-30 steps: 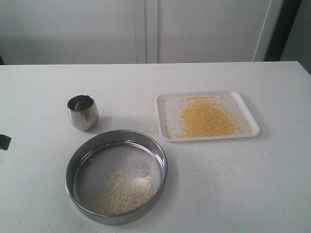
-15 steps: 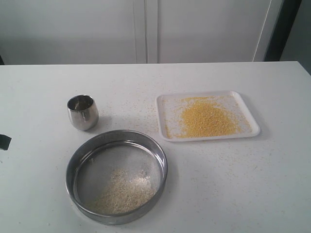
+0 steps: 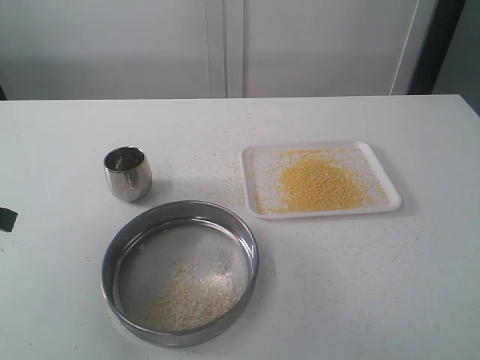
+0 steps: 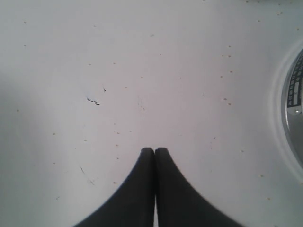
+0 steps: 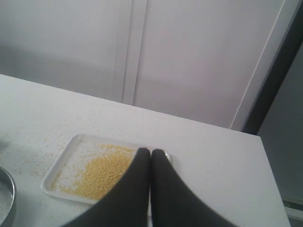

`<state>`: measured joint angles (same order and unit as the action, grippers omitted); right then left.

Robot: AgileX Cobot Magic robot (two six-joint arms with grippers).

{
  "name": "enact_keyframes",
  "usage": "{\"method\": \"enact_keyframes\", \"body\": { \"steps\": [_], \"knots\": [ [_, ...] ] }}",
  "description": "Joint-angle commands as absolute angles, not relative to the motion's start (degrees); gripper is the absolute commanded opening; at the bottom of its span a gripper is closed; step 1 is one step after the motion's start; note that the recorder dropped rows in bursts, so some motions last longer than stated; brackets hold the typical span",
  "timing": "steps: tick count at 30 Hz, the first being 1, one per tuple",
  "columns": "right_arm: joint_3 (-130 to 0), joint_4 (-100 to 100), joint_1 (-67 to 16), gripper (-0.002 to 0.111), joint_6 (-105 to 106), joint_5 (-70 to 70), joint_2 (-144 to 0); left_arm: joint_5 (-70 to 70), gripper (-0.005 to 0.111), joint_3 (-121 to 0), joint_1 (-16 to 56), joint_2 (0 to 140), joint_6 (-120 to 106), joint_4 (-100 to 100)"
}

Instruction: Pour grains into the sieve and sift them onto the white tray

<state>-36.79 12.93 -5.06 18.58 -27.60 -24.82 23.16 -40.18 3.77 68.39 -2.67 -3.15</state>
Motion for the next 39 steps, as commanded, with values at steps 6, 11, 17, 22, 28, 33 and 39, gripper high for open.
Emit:
{"method": "enact_keyframes", "body": {
  "steps": [6, 11, 17, 22, 28, 33, 39],
  "knots": [
    [-36.5, 5.7, -5.1, 0.0, 7.9, -26.1, -23.1, 23.6, 0.0, -39.9, 3.6, 67.9, -2.6, -3.3],
    [-36.5, 2.1, -5.1, 0.0, 4.4, -27.2, -19.7, 23.6, 0.0, -39.9, 3.6, 67.9, -2.6, -3.3],
    [-34.4, 1.2, -5.1, 0.0, 2.5, -29.0, -16.7, 23.6, 0.0, -39.9, 3.6, 67.9, -2.6, -3.3],
    [-29.5, 1.2, -5.1, 0.0, 2.5, -28.8, -13.8, 23.6, 0.0, -39.9, 3.6, 67.9, -2.6, -3.3],
    [-22.6, 1.2, -5.1, 0.0, 2.5, -24.9, -8.7, 23.6, 0.0, -39.9, 3.6, 67.9, -2.6, -3.3],
    [-17.6, 1.2, -5.1, 0.0, 2.5, -24.1, -5.9, 23.6, 0.0, -39.9, 3.6, 67.9, -2.6, -3.3],
    [-12.9, 1.3, -5.1, 0.0, 2.5, -22.1, -3.4, 23.6, 0.0, -39.9, 3.6, 67.9, -2.6, -3.3]
  ]
}}
